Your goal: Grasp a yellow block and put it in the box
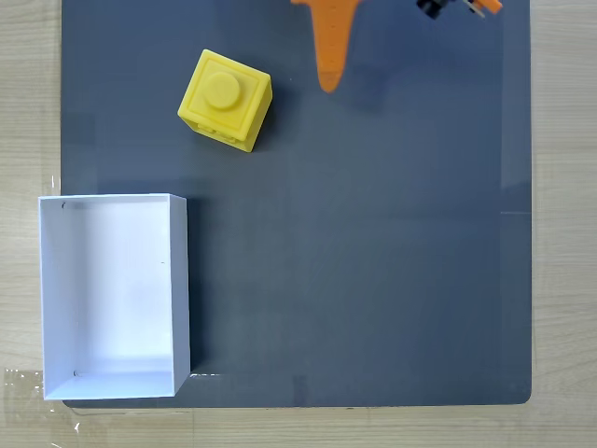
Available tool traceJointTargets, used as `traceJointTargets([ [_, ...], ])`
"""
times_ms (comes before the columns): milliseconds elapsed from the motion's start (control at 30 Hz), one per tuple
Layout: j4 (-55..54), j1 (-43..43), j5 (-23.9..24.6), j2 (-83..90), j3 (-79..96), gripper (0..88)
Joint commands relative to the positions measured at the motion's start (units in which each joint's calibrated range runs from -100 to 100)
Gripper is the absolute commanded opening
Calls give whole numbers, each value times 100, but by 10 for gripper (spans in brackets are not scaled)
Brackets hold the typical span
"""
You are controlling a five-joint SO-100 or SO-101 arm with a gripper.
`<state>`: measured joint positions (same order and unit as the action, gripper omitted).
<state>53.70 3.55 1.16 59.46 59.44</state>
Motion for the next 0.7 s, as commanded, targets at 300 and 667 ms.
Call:
traceJointTargets([
  [300, 2597, 512, 944, -2810, -3651, 19],
  [667, 4586, 1345, 1153, -4387, -5361, 27],
])
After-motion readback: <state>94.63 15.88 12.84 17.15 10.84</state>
